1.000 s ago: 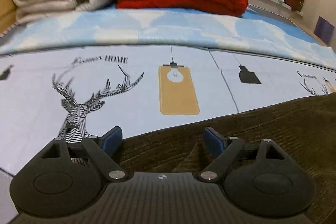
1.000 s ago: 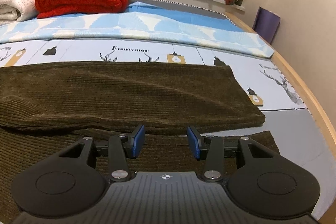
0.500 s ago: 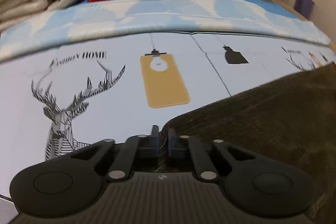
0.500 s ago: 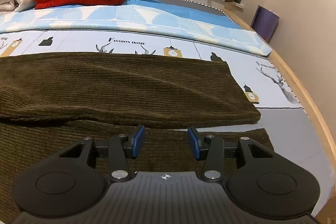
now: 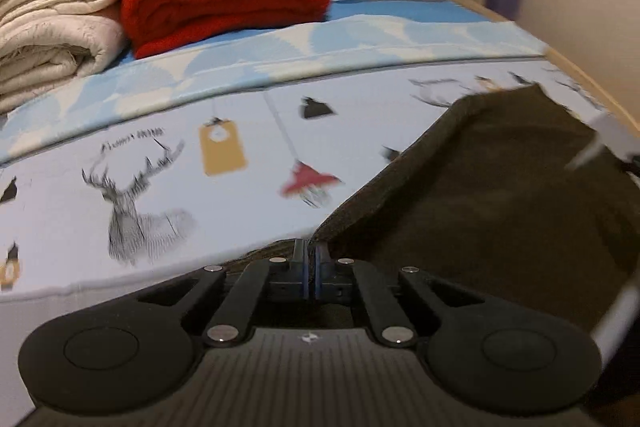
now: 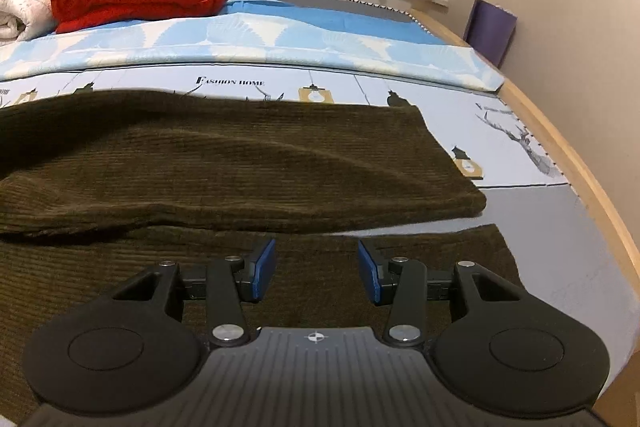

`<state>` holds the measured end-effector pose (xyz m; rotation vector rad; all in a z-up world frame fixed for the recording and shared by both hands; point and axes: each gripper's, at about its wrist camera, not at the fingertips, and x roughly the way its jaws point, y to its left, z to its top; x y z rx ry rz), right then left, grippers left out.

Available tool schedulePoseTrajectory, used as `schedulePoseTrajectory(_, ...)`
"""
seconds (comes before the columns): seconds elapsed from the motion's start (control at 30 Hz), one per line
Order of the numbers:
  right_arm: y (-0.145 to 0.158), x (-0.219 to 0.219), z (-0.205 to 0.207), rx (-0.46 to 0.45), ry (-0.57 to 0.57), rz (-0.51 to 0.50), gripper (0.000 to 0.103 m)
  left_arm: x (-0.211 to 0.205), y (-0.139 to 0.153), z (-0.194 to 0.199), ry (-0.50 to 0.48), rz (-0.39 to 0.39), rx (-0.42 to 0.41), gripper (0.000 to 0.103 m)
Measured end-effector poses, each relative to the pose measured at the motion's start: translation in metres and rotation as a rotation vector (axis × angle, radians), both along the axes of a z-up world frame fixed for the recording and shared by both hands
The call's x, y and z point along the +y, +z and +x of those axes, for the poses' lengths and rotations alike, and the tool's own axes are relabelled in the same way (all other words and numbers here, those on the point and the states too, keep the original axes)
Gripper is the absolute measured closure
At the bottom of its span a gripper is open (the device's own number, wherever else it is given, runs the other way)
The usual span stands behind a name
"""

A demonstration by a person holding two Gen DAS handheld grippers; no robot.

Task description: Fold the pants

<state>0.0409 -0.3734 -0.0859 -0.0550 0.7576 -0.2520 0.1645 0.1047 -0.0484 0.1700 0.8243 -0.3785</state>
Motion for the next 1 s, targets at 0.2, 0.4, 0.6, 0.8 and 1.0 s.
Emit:
schedulePoseTrajectory(0.2,-0.001,-0.002,-0.011,0.003,0.007,-0.008,0.056,0.012,-0.033,-0.065,0.045,-0.124,0.156,0.099)
schedulePoseTrajectory(0.4,-0.001,-0.022,-0.016,0.004,-0.057,0.049,0.056,0.062,-0.051,-0.063,0.331,-0.495,0.366,0.050)
schedulePoseTrajectory(0.6,-0.001,-0.031,-0.015,-0.001,-0.094,0.108,0.056,0.073,-0.101,-0.042,0.536,-0.452,0.606,0.050)
schedulePoseTrajectory(0.8,0.003,-0.030,-0.006,-0.033,-0.078,0.161,0.056,0.090,-0.101,-0.031,0.726,-0.509,0.536,0.044)
schedulePoseTrajectory(1.0,0.003,-0.042,0.019,-0.078,-0.137,0.358,0.055,0.076,-0.067,-0.019,0.721,-0.380,0.276,0.090)
